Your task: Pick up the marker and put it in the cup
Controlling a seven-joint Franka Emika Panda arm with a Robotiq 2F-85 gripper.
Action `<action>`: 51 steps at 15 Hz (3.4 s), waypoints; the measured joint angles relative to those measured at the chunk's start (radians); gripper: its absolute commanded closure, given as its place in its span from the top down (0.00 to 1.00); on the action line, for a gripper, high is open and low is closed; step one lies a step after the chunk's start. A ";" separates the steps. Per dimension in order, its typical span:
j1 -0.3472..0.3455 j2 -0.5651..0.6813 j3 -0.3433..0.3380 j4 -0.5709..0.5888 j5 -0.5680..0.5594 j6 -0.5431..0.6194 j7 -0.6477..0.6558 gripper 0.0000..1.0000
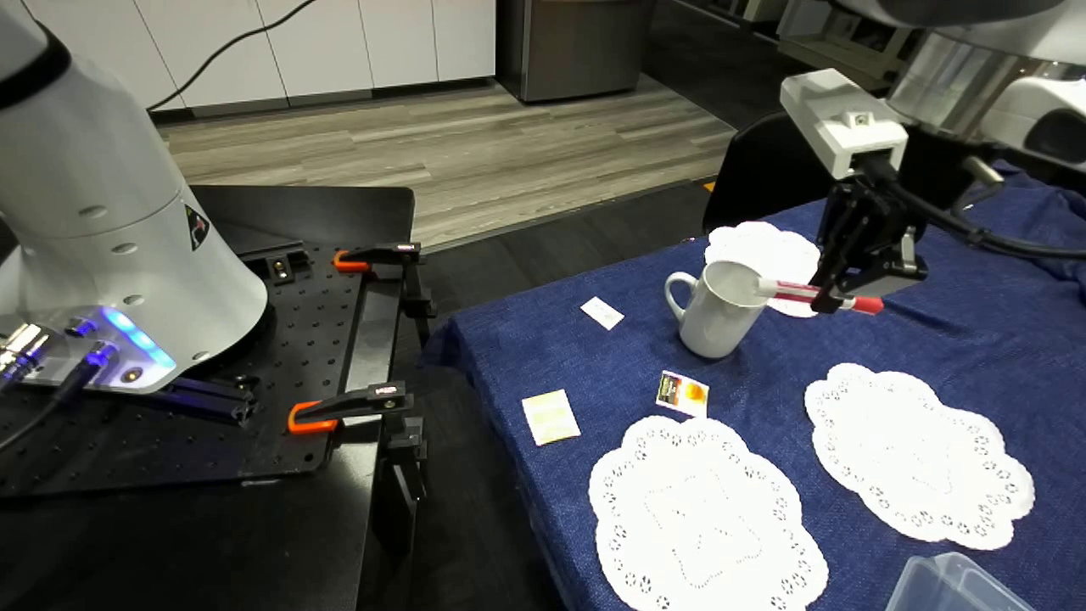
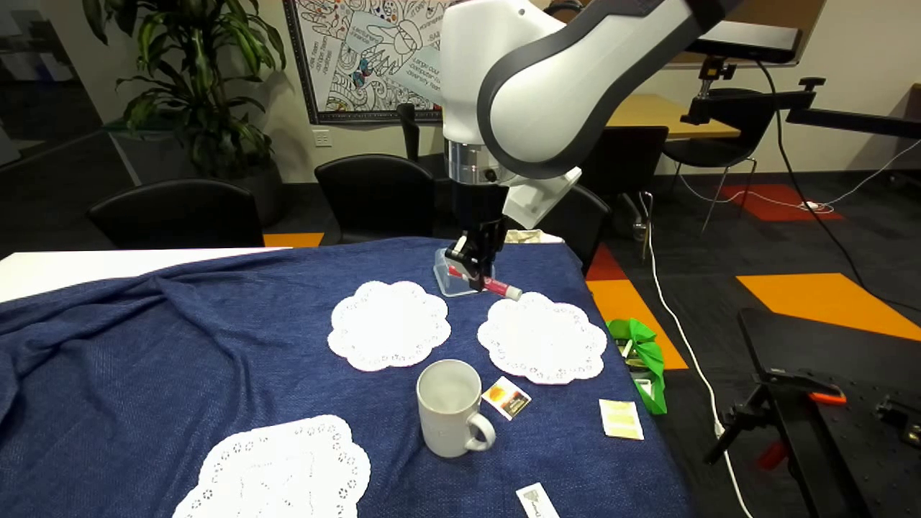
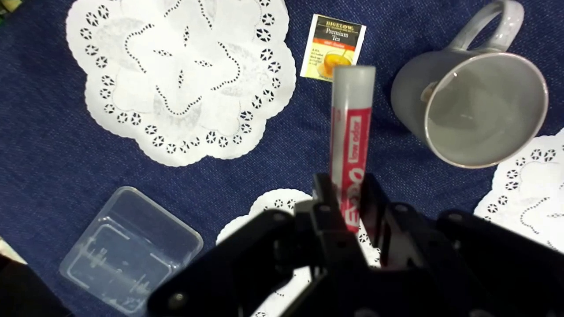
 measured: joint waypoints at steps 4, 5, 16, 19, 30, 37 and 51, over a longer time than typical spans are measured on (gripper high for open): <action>-0.100 0.000 0.094 0.003 0.152 0.013 -0.267 0.05; -0.128 0.000 0.119 0.004 0.191 0.012 -0.344 0.05; -0.328 0.000 0.288 0.007 0.591 -0.050 -1.083 0.05; -0.341 0.000 0.287 0.013 0.689 -0.138 -1.250 0.05; -0.316 0.009 0.216 0.048 0.776 -0.396 -1.461 0.20; -0.309 0.012 0.211 0.049 0.778 -0.396 -1.461 0.05; -0.232 0.088 0.182 0.037 1.161 -0.334 -1.978 0.05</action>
